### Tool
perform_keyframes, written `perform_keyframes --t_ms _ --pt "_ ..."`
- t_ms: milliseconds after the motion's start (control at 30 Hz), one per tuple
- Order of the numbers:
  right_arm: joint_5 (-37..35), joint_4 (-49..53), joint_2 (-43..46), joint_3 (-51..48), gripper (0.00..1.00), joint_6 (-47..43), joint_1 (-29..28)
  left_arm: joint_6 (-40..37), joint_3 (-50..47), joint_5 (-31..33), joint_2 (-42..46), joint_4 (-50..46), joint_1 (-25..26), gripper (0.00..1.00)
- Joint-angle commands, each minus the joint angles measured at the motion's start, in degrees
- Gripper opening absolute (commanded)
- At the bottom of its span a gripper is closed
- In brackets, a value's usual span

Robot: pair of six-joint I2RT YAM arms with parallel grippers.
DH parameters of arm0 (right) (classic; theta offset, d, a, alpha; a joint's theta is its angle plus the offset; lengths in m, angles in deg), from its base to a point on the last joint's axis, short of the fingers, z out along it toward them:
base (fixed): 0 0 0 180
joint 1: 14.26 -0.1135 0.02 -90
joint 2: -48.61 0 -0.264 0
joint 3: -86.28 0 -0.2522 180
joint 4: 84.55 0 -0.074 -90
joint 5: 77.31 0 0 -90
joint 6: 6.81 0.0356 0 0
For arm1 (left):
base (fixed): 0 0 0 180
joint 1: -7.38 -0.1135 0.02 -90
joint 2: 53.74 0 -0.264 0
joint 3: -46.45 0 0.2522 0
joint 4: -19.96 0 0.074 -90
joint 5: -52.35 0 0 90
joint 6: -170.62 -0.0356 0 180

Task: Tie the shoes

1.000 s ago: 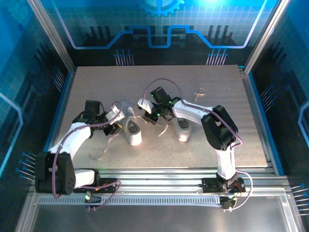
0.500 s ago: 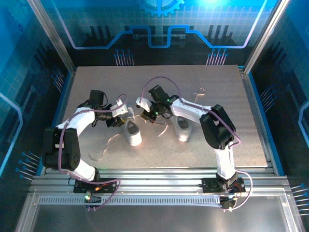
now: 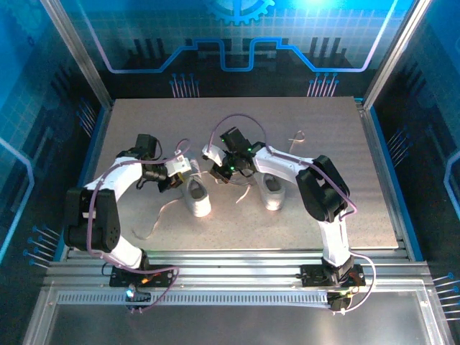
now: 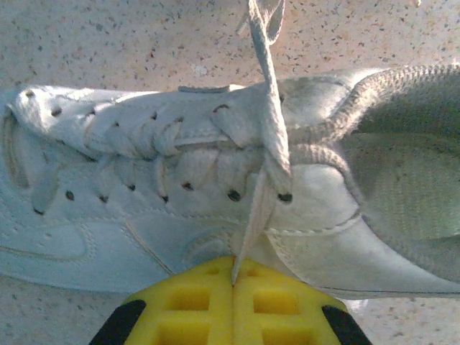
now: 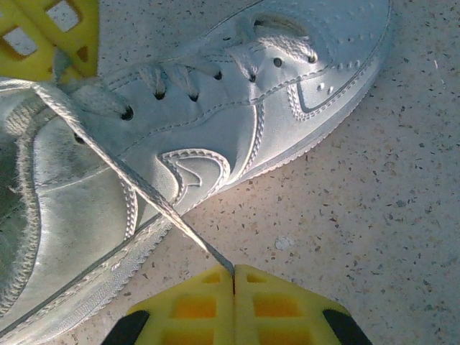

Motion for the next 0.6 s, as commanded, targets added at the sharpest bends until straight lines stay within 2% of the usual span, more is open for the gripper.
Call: perform_keyframes --t_ms 0,233,467,500,567 --pt "-2.23 0.86 1.31 -1.91 0.00 1.66 1.32 4.67 -2.63 1.34 4.00 -2.95 -0.83 0.00" --pt "-3.47 1.65 1.11 -2.47 0.00 1.59 1.36 8.64 -10.46 3.31 13.06 -0.58 -0.96 0.00" --pt "-1.67 1.59 1.54 -1.34 0.00 1.64 0.66 11.82 -12.57 4.31 19.22 1.89 -0.30 0.00" --pt "-1.09 1.82 1.76 -1.04 0.00 1.39 0.57 12.13 -12.68 4.46 20.40 2.24 -0.37 0.04" --pt "-0.69 1.26 2.64 -1.42 0.09 1.05 0.34 12.69 -12.90 6.10 22.47 2.88 -0.38 0.33"
